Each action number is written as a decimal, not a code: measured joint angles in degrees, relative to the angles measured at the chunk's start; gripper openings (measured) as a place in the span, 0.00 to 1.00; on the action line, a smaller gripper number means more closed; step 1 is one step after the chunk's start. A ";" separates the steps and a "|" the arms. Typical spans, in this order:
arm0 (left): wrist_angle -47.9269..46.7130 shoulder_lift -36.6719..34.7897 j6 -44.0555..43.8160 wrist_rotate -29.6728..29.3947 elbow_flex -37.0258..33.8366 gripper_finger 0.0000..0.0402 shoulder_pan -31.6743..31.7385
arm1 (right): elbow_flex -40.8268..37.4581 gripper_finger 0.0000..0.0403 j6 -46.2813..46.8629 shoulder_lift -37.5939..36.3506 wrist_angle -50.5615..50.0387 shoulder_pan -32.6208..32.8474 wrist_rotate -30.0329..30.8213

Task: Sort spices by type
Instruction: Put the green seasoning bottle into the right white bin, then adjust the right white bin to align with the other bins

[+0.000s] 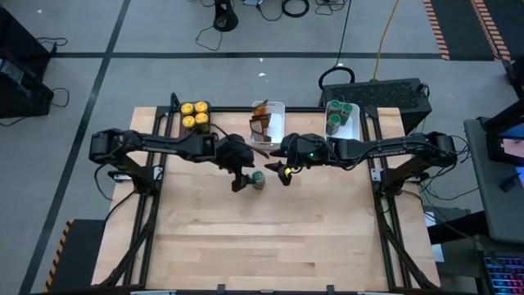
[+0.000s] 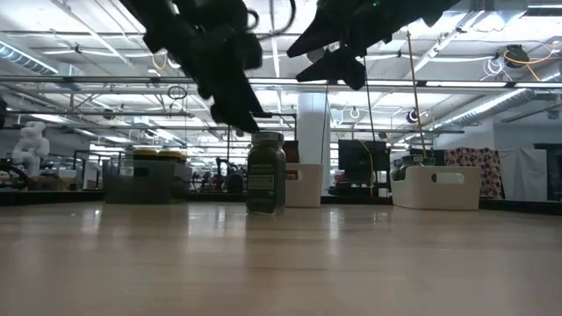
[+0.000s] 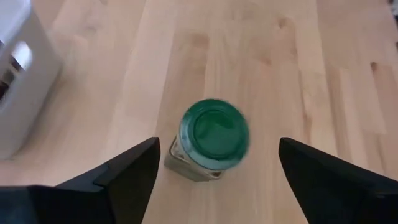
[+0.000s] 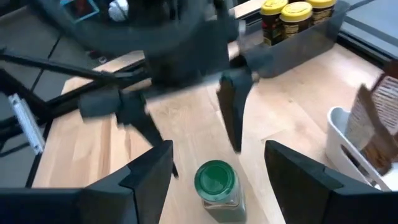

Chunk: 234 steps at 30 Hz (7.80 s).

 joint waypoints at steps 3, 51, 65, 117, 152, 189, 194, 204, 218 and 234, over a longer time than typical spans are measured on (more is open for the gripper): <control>-3.29 -3.38 2.44 -0.24 0.00 0.83 0.05 | 0.00 0.58 -1.88 0.77 0.39 0.42 -0.69; -14.70 -41.24 -16.97 -17.06 -22.75 0.83 1.49 | 0.42 0.81 -12.49 21.53 15.69 1.71 2.48; -14.68 -41.22 -17.25 -17.06 -22.75 0.83 1.50 | 0.42 0.79 -12.31 21.53 12.61 1.73 2.51; -14.36 -41.20 -15.46 -16.67 -22.73 0.83 1.51 | 0.39 0.47 24.07 -24.02 -48.91 -7.27 44.67; -13.41 -41.20 -15.92 -16.73 -22.73 0.83 1.50 | -13.69 0.47 44.73 -16.55 -46.23 -21.41 49.13; -13.37 -41.20 -17.44 -16.78 -22.73 0.83 1.50 | -26.97 0.49 29.83 -16.37 -18.79 -23.97 54.82; -13.35 -41.20 -17.45 -16.78 -22.73 0.83 1.49 | -26.99 0.49 29.63 -16.37 -18.82 -24.44 54.65; -13.31 -41.20 -17.43 -16.78 -22.73 0.83 1.49 | -26.97 0.49 29.70 -10.22 -14.79 -24.45 54.74; -13.31 -41.22 -18.69 -16.56 -22.73 0.83 1.51 | -26.90 0.55 28.33 -9.06 -13.45 -24.45 54.31; -13.31 -41.22 -17.25 -16.32 -22.71 0.83 1.50 | -27.08 0.69 23.94 -17.74 -14.08 -23.38 49.28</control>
